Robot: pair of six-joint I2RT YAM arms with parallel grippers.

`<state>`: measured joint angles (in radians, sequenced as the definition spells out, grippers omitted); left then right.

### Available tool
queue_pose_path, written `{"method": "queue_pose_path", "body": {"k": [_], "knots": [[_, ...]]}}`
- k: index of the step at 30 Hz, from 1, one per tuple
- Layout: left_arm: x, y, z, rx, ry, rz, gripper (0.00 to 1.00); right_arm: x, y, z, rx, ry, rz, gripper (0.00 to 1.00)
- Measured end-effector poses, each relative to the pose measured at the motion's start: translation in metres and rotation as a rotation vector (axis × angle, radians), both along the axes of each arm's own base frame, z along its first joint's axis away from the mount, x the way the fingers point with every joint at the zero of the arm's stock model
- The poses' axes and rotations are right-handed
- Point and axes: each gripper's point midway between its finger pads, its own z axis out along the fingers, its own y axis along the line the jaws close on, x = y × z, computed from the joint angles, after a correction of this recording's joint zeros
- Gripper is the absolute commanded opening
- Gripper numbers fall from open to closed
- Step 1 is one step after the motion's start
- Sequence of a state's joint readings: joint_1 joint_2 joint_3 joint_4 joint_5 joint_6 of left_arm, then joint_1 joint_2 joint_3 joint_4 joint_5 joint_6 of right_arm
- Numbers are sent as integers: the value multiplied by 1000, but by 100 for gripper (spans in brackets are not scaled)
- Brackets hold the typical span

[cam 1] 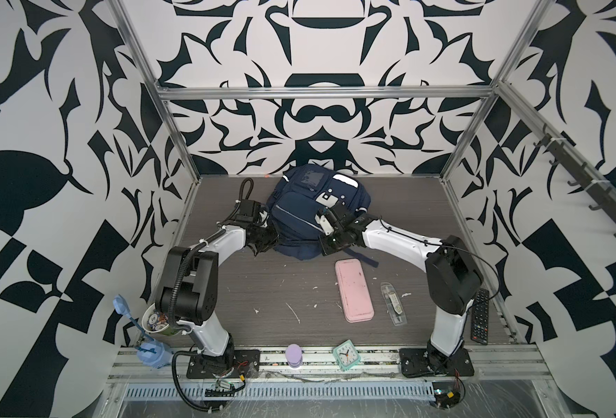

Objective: Pack books, pencil case, and school supplies into a backpack
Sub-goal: Zip the student bag at the top-center of the table.

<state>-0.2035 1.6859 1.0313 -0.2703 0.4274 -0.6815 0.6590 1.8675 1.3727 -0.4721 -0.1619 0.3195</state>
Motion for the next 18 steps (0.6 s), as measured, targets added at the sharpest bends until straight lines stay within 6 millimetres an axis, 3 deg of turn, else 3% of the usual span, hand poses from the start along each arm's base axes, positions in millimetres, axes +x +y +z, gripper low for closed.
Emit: {"method": "queue_pose_path", "body": {"k": [7, 18], "knots": [[0, 1, 1, -1, 0, 0, 2, 22, -61, -26, -9, 57, -130, 0], [0, 2, 2, -5, -4, -1, 3, 42, -86, -32, 43, 67, -202, 0]]}}
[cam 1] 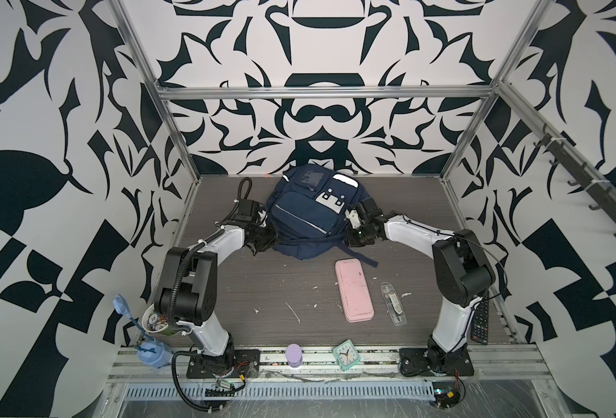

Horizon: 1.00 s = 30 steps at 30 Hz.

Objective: Pack books, pencil case, and school supplies into a backpack
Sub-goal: Zip the student bag at the top-center of the table.

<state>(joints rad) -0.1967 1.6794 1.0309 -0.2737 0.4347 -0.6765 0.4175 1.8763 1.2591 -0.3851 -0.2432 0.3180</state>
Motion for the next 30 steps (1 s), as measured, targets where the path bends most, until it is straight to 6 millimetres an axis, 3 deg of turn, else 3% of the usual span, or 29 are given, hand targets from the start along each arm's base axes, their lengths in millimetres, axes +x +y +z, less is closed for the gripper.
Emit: {"method": "queue_pose_path", "body": {"k": [11, 21, 30], "knots": [[-2, -2, 0, -13, 7, -5, 3, 14, -14, -19, 51, 50, -74, 0], [-3, -1, -2, -13, 10, -3, 4, 31, -21, -22, 44, 47, -108, 0], [-3, -2, -2, -12, 7, -6, 8, 31, -20, -22, 44, 52, -110, 2]]}}
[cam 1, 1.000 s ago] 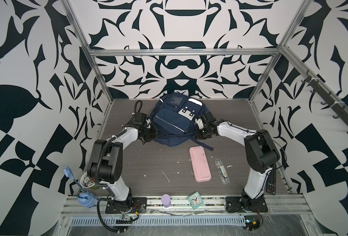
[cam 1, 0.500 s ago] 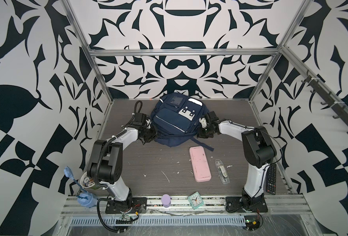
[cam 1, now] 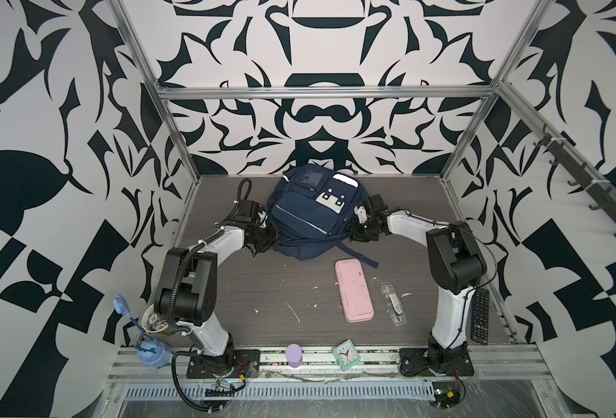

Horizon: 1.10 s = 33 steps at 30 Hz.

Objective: Pack books, pencil case, and school supplies into a backpack
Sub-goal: Zip the student bag at the top-center of the table.

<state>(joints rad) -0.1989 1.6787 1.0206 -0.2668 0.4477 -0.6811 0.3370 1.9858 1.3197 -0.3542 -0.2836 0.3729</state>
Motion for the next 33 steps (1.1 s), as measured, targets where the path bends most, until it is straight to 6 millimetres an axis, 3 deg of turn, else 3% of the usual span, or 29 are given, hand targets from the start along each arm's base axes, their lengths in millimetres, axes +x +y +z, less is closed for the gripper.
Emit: {"method": "queue_pose_path", "body": {"k": [9, 16, 22, 33], "knots": [[-2, -5, -7, 17, 14, -9, 14, -14, 7, 7, -10, -13, 16, 15], [0, -6, -7, 19, 0, -10, 41, -25, 4, 28, 0, -29, 12, 28], [1, -6, -7, 19, -4, -10, 47, -35, 0, 45, 8, -49, 12, 41], [-1, -7, -9, 27, 2, -21, 60, -43, -4, 76, 22, -98, 9, 50]]}}
